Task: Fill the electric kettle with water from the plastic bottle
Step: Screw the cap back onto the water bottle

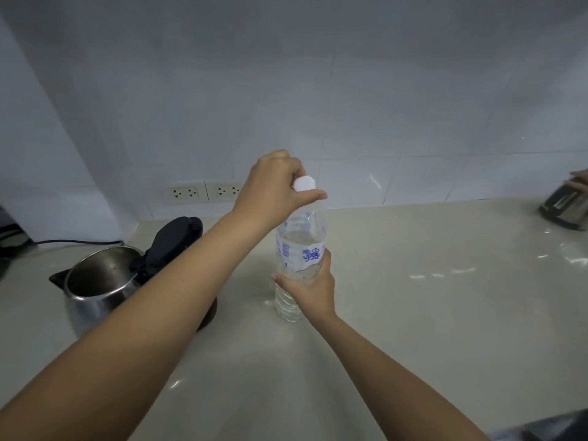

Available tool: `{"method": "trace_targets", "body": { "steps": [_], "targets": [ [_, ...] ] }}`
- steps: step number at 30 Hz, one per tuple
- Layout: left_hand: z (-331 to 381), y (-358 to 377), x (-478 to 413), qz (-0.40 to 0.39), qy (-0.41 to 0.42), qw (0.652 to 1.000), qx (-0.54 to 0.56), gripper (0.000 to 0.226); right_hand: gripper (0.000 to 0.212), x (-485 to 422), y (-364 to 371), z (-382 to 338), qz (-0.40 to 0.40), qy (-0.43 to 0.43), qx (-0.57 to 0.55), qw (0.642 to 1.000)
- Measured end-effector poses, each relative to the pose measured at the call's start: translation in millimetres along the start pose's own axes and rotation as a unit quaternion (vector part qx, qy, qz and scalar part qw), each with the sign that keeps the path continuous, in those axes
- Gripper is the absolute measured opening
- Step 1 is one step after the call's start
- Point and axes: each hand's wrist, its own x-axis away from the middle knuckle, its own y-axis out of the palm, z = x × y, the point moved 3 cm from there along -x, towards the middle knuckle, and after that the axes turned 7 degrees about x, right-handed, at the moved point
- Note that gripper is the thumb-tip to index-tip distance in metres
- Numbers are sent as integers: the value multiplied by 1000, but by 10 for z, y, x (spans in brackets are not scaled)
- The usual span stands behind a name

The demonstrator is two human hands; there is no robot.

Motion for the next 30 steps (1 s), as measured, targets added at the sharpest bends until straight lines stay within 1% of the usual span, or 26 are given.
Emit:
{"method": "trace_targets", "body": {
  "steps": [2,4,6,8,10,11,12,13,14,15,16,17,18,19,20,21,22,24,26,30],
  "targets": [
    [65,8,-43,-13,3,999,-49,49,83,-7,8,12,1,0,4,1000],
    [116,25,-88,-22,0,997,-71,53,81,-16,6,28,2,-2,8,1000],
    [132,36,-121,-31,-3,996,-79,54,78,-18,-2,35,2,-4,9,1000],
    [116,40,-126,-39,-10,997,-65,53,74,-16,-6,37,2,-7,8,1000],
    [90,30,-111,-46,-23,999,-17,44,72,-17,-9,40,4,-7,5,1000],
    [83,21,-96,-62,-36,997,21,36,71,-21,-11,43,5,-7,5,1000],
    [66,14,-77,-101,-57,991,63,29,71,-27,-12,47,6,-6,4,1000],
    [40,11,-53,-154,-85,978,112,28,71,-30,-10,53,7,-5,3,1000],
    [4,7,-24,-200,-116,957,175,34,72,-34,-6,60,7,-5,3,1000],
    [-27,8,2,-224,-143,935,235,41,72,-35,4,69,6,-4,3,1000],
    [-38,11,26,-212,-160,924,277,48,72,-35,16,77,6,-4,4,1000],
    [-43,35,52,-165,-176,925,293,53,72,-33,29,83,7,-4,5,1000],
    [-47,72,84,-96,-194,934,286,56,72,-31,40,87,9,-4,5,1000],
    [-42,117,120,-20,-212,941,262,55,72,-30,47,91,11,-5,5,1000],
    [-30,155,150,39,-223,945,237,51,71,-32,50,95,12,-4,5,1000],
    [-34,190,165,72,-228,945,224,46,71,-33,46,98,12,-4,3,1000],
    [-59,214,159,77,-230,942,231,41,71,-39,39,102,12,-3,3,1000],
    [-127,198,103,30,-224,933,282,34,71,-46,30,106,6,-4,3,1000],
    [-178,125,52,-50,-204,923,323,30,71,-51,29,110,-2,-3,1,1000],
    [-253,37,-36,-223,-159,911,310,27,73,-100,10,124,-47,8,-4,999]
  ]
}}
